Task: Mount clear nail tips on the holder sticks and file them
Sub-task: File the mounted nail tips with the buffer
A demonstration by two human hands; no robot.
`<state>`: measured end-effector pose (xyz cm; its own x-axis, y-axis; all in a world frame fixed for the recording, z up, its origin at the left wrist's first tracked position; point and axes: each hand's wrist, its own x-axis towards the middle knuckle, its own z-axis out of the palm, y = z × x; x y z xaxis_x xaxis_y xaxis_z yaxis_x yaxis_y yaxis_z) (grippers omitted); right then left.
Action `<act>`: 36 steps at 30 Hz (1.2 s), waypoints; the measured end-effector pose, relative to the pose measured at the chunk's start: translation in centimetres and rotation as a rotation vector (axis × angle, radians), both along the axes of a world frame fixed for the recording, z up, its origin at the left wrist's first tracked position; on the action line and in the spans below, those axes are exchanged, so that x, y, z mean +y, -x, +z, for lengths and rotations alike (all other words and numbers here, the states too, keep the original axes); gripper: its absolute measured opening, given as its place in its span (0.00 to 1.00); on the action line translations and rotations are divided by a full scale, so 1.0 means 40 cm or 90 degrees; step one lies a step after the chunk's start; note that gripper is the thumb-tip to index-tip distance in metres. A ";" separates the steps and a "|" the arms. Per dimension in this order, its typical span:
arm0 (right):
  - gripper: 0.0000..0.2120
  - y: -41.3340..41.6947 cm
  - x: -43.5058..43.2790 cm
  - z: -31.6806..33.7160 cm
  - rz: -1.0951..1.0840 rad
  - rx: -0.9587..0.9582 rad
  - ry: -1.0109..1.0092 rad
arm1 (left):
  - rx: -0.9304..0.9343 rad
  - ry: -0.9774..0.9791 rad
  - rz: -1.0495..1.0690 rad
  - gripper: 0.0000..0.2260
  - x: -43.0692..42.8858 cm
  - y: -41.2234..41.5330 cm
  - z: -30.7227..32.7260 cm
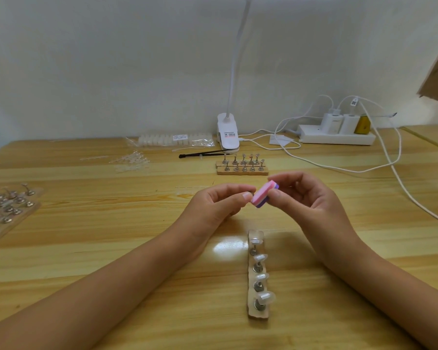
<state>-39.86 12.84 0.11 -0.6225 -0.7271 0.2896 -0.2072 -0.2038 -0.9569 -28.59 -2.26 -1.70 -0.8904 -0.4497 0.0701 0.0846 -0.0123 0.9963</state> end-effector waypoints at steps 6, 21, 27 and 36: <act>0.15 -0.010 -0.003 -0.003 0.028 0.005 -0.017 | 0.003 -0.021 0.012 0.17 0.004 0.000 0.002; 0.15 -0.013 -0.005 -0.006 0.041 0.010 -0.016 | 0.004 -0.016 0.007 0.17 0.006 0.001 0.003; 0.14 -0.010 -0.008 -0.015 0.066 0.008 -0.036 | -0.003 -0.011 -0.004 0.16 0.006 0.004 -0.001; 0.15 -0.014 -0.006 -0.012 0.026 0.003 -0.009 | -0.015 -0.008 0.018 0.10 0.005 0.003 0.001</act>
